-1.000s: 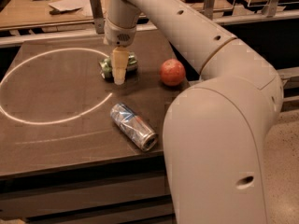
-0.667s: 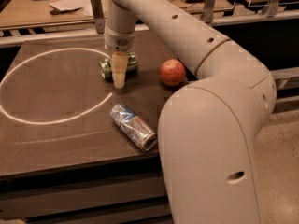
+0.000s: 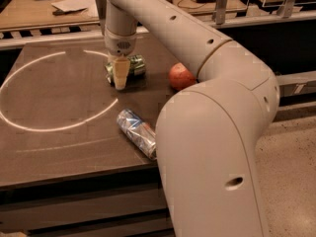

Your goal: Place green can upright

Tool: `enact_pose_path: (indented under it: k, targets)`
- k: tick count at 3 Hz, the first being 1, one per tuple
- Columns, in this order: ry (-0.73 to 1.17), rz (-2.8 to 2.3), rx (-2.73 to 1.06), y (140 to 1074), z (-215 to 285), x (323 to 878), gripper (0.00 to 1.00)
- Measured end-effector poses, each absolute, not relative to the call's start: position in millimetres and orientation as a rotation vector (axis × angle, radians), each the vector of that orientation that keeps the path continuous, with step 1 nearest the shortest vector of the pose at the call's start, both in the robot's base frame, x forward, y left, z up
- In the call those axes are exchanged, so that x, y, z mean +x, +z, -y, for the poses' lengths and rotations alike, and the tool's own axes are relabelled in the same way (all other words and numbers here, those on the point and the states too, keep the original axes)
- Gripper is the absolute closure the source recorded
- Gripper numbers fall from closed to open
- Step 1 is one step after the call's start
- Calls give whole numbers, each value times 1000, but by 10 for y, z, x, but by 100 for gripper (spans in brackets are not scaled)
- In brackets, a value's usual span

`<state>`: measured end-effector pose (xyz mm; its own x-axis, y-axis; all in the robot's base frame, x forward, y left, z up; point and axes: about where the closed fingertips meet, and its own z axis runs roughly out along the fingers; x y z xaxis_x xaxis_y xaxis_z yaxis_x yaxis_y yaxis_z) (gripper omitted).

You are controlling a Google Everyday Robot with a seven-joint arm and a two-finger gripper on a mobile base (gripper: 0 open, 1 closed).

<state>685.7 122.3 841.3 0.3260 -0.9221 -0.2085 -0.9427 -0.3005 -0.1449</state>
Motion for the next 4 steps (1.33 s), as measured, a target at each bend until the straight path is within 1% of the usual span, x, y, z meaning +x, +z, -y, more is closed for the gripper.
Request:
enact_pose_path:
  k: [1, 2, 3, 4]
  targets:
    - [138, -1626, -2377, 8434, -1322, 6861, 65]
    - [140, -1597, -2381, 8451, -1361, 6864, 88]
    - [265, -1544, -2254, 8530, -1369, 6808, 100]
    - [377, -1569, -1943, 8726, -1039, 6849, 100]
